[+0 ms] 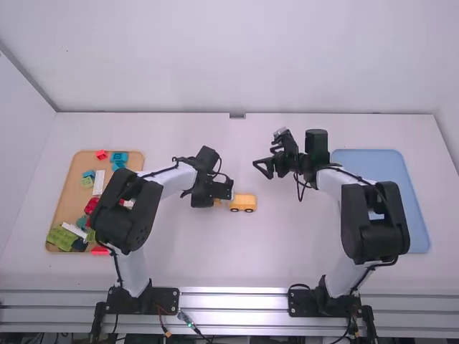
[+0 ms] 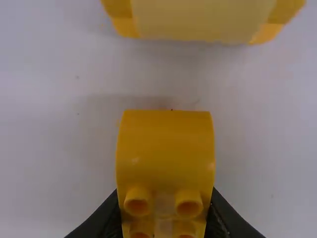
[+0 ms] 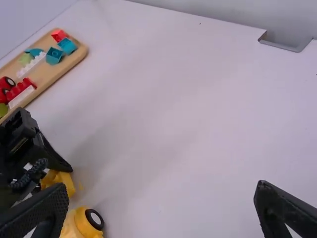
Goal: Assemble lego blocks to make yellow taxi
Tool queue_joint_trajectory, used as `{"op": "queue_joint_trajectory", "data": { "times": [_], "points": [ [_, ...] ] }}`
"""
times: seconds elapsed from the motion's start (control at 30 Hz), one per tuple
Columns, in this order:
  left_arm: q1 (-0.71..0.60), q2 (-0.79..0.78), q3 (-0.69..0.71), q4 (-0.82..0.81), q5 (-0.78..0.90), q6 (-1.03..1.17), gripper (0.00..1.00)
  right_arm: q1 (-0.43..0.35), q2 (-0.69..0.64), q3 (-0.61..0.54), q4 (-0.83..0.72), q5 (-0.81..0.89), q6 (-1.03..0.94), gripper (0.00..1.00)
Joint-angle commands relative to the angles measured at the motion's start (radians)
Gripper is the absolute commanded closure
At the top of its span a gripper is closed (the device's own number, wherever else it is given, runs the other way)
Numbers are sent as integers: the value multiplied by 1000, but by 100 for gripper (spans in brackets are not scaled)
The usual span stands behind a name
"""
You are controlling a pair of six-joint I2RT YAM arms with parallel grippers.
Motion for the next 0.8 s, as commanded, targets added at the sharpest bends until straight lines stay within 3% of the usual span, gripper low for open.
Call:
{"op": "queue_joint_trajectory", "data": {
  "times": [0.0, 0.03, 0.07, 0.5, 0.77],
  "points": [
    [1, 10, -6, -9, 4, -11, 19, 1, 4, 20, -8, -2, 0, 1],
    [1, 10, -6, -10, 4, -11, 15, 1, 4, 20, -8, -2, 0, 1],
    [0, 10, -6, -16, 3, -10, 1, 1, 4, 20, -12, -3, -1, 1],
    [67, 7, -6, 83, 213, -107, 1, -31, 4, 20, -33, -9, -4, 1],
    [216, 8, -28, 3, 665, 282, 1, -50, 4, 20, -52, -10, -4, 1]
  ]
}}
